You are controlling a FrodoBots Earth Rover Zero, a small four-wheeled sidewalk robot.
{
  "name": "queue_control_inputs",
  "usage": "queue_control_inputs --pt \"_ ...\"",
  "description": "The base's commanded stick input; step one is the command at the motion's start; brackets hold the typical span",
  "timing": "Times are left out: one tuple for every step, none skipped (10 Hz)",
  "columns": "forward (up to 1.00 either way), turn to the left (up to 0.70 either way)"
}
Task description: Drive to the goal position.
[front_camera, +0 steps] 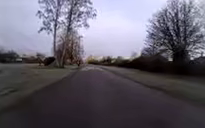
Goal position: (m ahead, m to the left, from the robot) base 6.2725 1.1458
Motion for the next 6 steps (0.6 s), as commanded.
queue_control_inputs --pt "0.85 0.00" --pt "0.85 0.00" --pt "0.85 0.00" --pt "0.85 0.00" --pt "0.85 0.00" --pt "0.85 0.00"
